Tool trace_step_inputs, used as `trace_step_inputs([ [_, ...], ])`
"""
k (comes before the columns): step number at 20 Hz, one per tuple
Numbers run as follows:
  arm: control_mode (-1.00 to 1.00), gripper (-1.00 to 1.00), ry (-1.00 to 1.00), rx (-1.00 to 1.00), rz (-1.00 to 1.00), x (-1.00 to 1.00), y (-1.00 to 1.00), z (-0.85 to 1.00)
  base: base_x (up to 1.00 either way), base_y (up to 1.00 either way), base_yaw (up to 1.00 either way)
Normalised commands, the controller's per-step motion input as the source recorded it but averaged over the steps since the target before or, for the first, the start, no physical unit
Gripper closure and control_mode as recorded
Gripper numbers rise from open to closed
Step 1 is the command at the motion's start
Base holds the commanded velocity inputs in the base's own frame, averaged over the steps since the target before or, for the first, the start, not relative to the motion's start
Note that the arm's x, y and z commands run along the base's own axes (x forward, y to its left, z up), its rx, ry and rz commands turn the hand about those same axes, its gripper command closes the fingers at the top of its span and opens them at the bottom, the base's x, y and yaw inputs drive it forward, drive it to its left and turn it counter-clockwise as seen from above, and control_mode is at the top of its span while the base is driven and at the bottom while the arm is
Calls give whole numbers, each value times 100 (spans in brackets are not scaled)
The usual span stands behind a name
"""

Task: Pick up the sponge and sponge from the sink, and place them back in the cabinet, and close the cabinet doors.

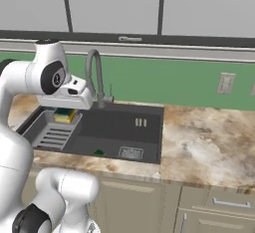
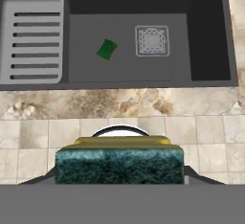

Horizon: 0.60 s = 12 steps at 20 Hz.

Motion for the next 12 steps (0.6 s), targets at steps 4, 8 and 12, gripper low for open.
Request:
trace_step_inputs([
  [4,100,100,0,0,0,0,0,0,-37,0,-32],
  [8,100,100,0,0,0,0,0,0,-36,0,-35],
  [12,100,100,0,0,0,0,0,0,-22,0,-39],
])
